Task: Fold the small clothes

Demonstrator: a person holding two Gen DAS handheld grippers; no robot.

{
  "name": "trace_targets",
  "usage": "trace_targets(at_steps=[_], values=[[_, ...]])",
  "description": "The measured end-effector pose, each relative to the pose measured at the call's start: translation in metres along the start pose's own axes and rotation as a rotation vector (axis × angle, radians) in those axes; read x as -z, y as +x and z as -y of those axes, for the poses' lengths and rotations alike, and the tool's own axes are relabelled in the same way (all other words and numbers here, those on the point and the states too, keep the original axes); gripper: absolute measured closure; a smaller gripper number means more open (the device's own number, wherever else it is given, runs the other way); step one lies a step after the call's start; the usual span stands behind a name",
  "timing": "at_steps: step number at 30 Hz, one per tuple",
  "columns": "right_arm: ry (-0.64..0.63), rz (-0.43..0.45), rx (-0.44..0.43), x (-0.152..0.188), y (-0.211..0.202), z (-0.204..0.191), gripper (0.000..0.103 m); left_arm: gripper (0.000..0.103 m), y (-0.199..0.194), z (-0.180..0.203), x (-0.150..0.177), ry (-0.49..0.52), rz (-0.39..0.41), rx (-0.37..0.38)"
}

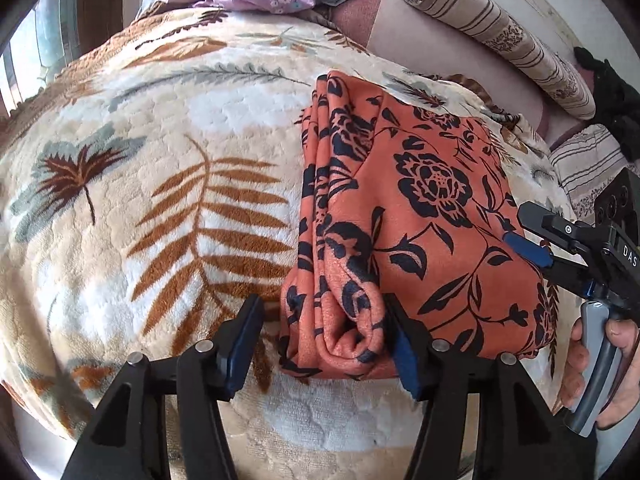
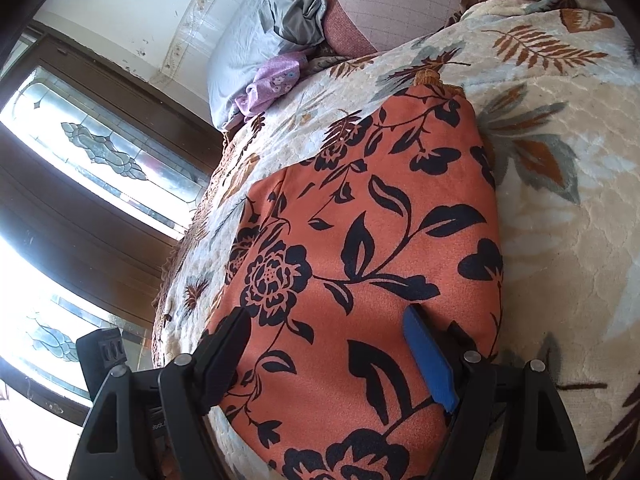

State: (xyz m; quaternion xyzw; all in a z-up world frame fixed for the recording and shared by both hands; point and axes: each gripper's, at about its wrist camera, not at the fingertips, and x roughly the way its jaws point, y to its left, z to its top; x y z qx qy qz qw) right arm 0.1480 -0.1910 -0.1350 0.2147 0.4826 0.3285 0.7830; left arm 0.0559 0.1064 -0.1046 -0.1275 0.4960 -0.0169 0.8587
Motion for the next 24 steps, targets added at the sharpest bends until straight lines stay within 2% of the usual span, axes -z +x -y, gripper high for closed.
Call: trace_targets(at_steps=[8, 24], values=[[-0.006, -0.008, 0.015, -0.001, 0.001, -0.002, 0.022, 0.037, 0.001, 0.001, 0.000, 0.017, 0.017, -0.021], [-0.030, 0.015, 0.068, 0.006, 0.007, -0.015, 0.022, 0.035, -0.002, 0.002, 0.003, 0.024, 0.027, -0.032]])
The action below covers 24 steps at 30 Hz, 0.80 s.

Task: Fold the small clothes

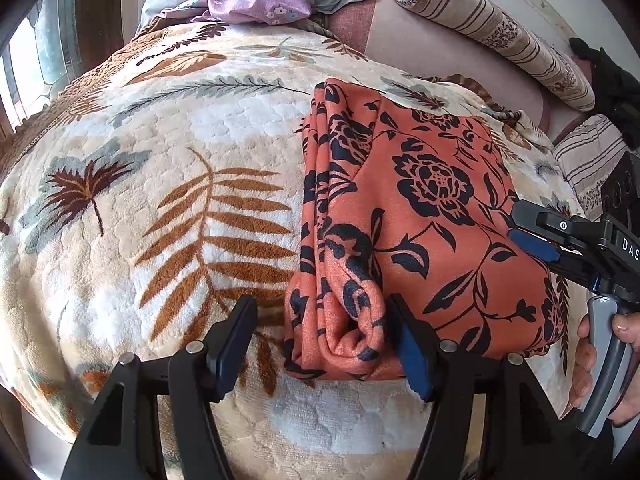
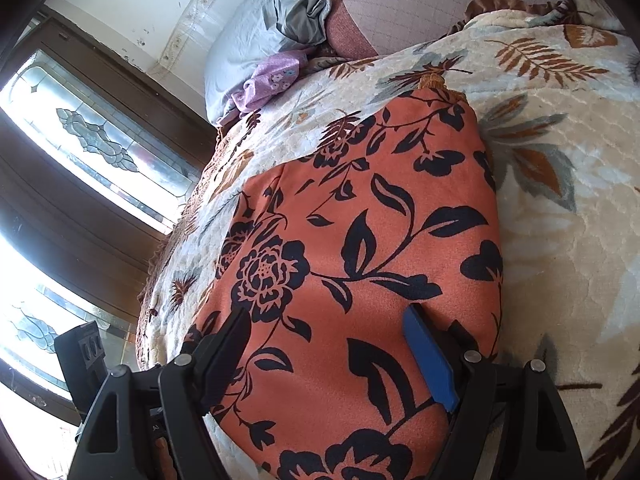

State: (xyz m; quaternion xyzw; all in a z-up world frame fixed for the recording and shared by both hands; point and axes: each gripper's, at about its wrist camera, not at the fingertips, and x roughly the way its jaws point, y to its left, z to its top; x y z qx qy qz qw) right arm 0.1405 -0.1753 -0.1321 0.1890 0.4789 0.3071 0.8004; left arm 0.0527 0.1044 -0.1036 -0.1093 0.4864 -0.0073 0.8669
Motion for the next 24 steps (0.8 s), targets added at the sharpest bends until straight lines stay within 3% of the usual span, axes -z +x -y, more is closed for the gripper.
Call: trace_targets(at_steps=[24], values=[[-0.037, 0.056, -0.022, 0.0098, -0.0067, 0.0037, 0.021, 0.023, 0.0070, 0.0046, 0.0047, 0.042, 0.012, -0.078]])
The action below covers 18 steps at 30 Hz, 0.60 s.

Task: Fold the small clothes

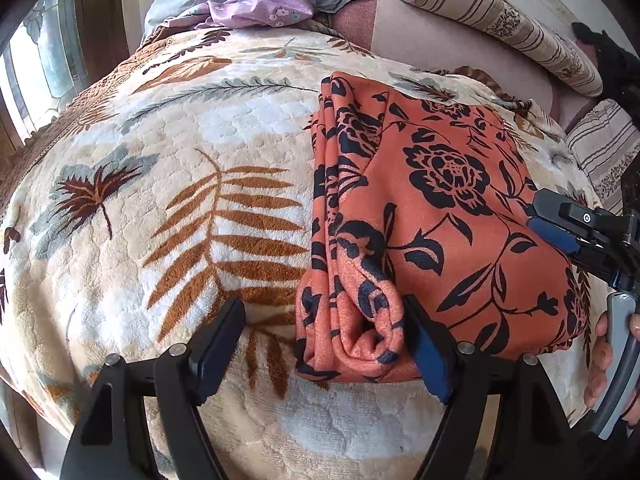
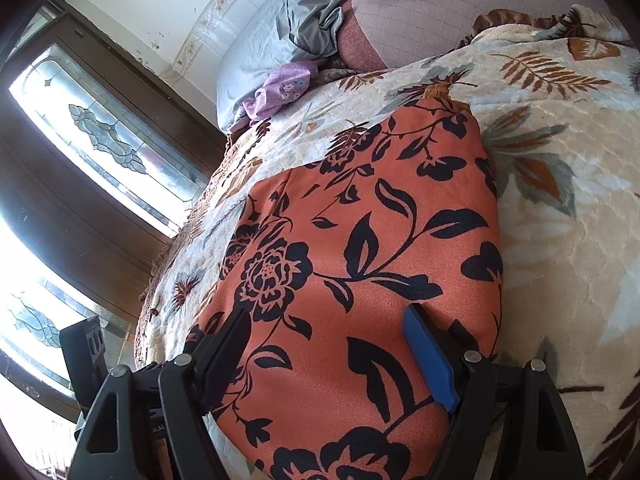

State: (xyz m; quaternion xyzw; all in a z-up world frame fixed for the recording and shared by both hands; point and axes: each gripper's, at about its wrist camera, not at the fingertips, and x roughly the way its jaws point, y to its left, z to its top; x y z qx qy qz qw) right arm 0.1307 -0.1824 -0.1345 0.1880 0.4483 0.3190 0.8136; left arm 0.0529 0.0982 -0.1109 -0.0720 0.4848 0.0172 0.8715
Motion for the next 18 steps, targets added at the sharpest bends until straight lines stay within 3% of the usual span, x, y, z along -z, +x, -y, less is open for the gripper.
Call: trace_targets(at_steps=[3, 6, 8, 10, 12, 15, 18], values=[[0.005, -0.002, -0.012, -0.001, -0.003, 0.001, 0.022, 0.023, -0.001, 0.003, 0.002, 0.007, 0.009, -0.015], [0.093, -0.002, -0.049, -0.005, -0.022, 0.004, 0.022, 0.023, -0.007, -0.001, 0.003, -0.018, 0.010, 0.008], [0.123, 0.036, -0.106, -0.002, -0.044, 0.009, 0.022, 0.023, -0.013, -0.008, 0.002, -0.051, 0.009, 0.048], [0.138, 0.064, -0.107, 0.002, -0.066, 0.020, 0.022, 0.023, -0.025, -0.013, -0.002, -0.083, 0.037, 0.097], [0.201, 0.063, -0.116, 0.006, -0.081, 0.042, 0.021, 0.023, -0.036, -0.019, -0.009, -0.135, 0.063, 0.176], [0.336, 0.055, -0.131, 0.009, -0.087, 0.079, 0.020, 0.023, -0.034, -0.024, -0.031, -0.197, 0.040, 0.307], [0.403, 0.049, -0.175, 0.007, -0.082, 0.095, 0.020, 0.023, -0.014, -0.026, -0.054, -0.196, 0.000, 0.300]])
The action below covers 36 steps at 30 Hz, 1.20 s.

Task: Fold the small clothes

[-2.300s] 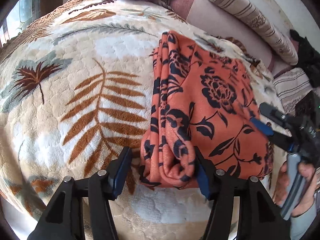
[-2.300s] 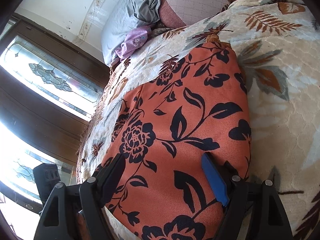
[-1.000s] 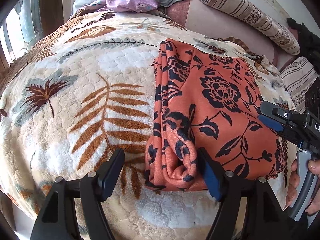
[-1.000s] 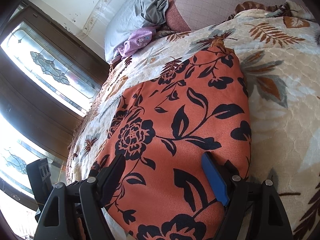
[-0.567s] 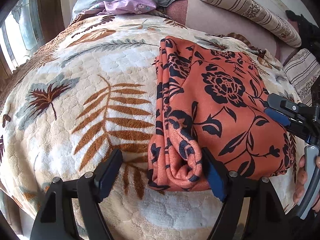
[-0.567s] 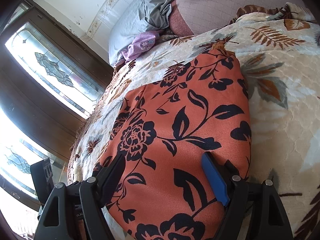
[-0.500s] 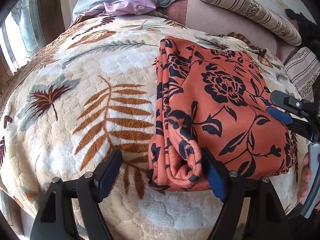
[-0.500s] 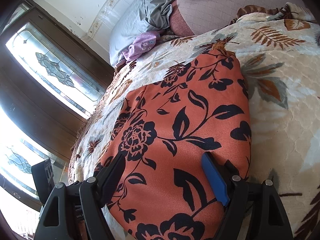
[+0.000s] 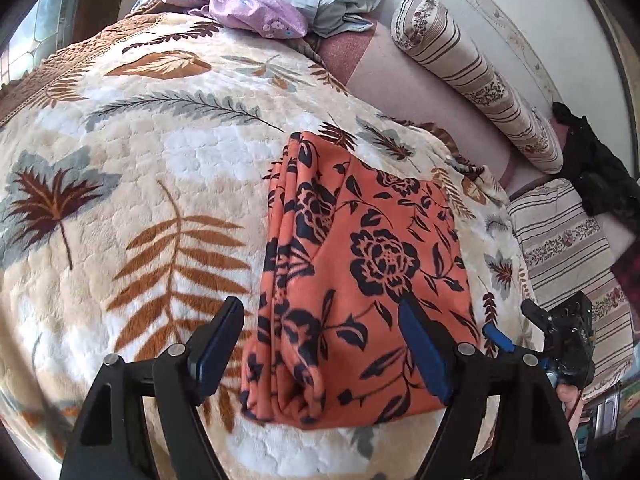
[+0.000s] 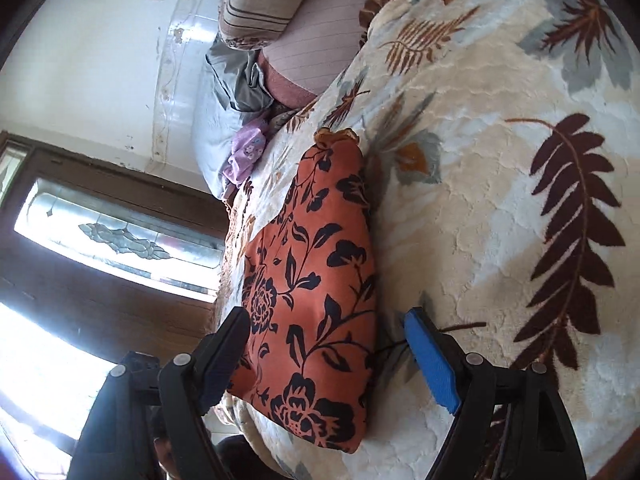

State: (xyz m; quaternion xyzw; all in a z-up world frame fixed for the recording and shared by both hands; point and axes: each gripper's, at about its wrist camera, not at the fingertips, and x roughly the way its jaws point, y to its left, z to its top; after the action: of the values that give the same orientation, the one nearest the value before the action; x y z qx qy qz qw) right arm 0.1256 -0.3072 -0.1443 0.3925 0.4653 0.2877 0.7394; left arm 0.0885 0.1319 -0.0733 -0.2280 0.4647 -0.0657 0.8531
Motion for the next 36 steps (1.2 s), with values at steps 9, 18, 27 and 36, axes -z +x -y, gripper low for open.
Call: trace_targets(at_steps=[9, 18, 27, 36], values=[[0.001, -0.115, 0.028, -0.013, 0.053, -0.005, 0.020, 0.023, 0.041, -0.009, -0.033, -0.065, -0.086, 0.051], [-0.035, -0.189, 0.100, -0.020, 0.091, -0.014, 0.021, 0.024, 0.067, -0.018, -0.028, -0.077, -0.170, 0.122], [-0.195, -0.219, 0.264, -0.019, 0.113, -0.037, 0.052, 0.064, 0.071, -0.012, -0.022, -0.027, -0.153, 0.124], [-0.493, -0.180, 0.367, -0.007, 0.099, -0.093, 0.066, 0.077, 0.042, 0.022, -0.025, 0.088, -0.058, 0.047]])
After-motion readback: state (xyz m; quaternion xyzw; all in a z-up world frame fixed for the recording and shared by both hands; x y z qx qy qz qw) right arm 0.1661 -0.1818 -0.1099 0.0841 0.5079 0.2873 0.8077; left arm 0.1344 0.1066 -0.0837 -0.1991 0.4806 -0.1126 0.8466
